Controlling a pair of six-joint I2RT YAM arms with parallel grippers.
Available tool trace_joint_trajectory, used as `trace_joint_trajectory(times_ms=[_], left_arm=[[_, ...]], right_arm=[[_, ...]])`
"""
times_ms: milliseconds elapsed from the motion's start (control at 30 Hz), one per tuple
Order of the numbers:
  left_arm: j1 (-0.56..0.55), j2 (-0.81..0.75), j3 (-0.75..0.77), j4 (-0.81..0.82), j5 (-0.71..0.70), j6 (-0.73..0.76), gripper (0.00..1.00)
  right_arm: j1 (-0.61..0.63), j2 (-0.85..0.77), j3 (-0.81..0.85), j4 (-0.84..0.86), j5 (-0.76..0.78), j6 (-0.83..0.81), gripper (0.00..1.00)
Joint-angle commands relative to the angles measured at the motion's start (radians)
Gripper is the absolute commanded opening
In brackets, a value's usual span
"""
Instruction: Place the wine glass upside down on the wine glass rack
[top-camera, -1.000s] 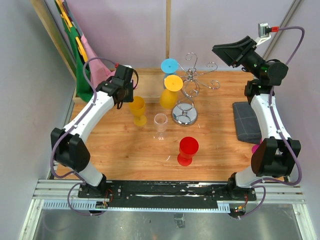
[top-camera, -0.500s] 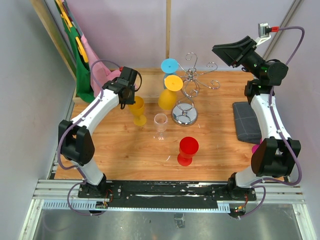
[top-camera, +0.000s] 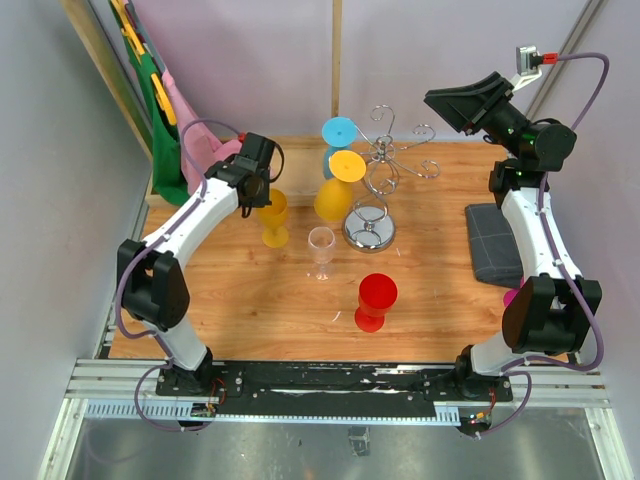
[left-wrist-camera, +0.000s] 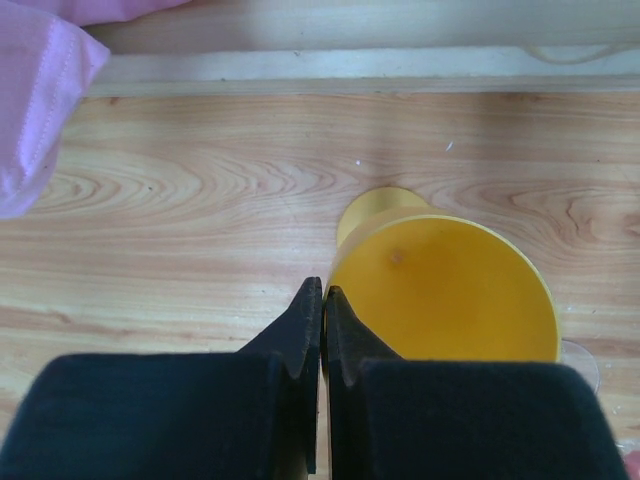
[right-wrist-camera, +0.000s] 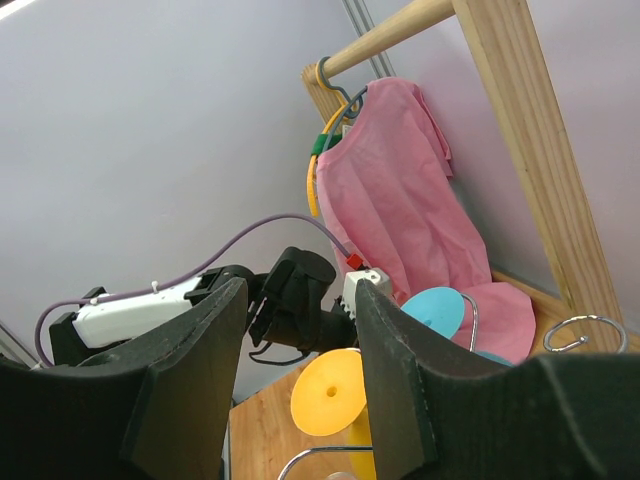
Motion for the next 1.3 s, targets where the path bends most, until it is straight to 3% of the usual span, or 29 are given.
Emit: trace_joint_trajectory(times_ms=[0, 367, 567, 700, 867, 1067, 1267], left_arm=[[-0.002, -0.058, 0.051, 0.005, -0.060, -0.005, 0.00], [-0.002, -0.248, 0.189, -0.059, -0.121, -0.044, 0.00], [-0.011, -0.414, 0.159, 0.150, -0.135, -0.012, 0.00], [-0.011, -0.542, 0.045, 0.402, -0.001, -0.006, 0.00], [-0.011, -0.591, 0.005, 0.614, 0.142, -0.057, 0.00], [-0.002, -0.530, 0.038, 0.718, 0.332, -0.166, 0.00], [0.084, -0.406, 0.108, 0.852, 0.712, -0.375, 0.00]], right_arm=[[-0.005, -0.008, -0.001, 0.042, -0.002, -0.005, 0.49], [-0.003, 0.014, 0.015, 0.052, 0.001, 0.011, 0.49], [0.007, 0.028, 0.024, 0.056, 0.001, 0.017, 0.49], [0.011, 0.028, 0.033, 0.051, -0.003, 0.016, 0.49], [0.011, 0.016, 0.034, 0.031, -0.008, 0.003, 0.49], [0.011, 0.000, 0.010, 0.020, -0.007, -0.009, 0.49], [0.011, -0.018, 0.002, -0.001, -0.010, -0.029, 0.50]])
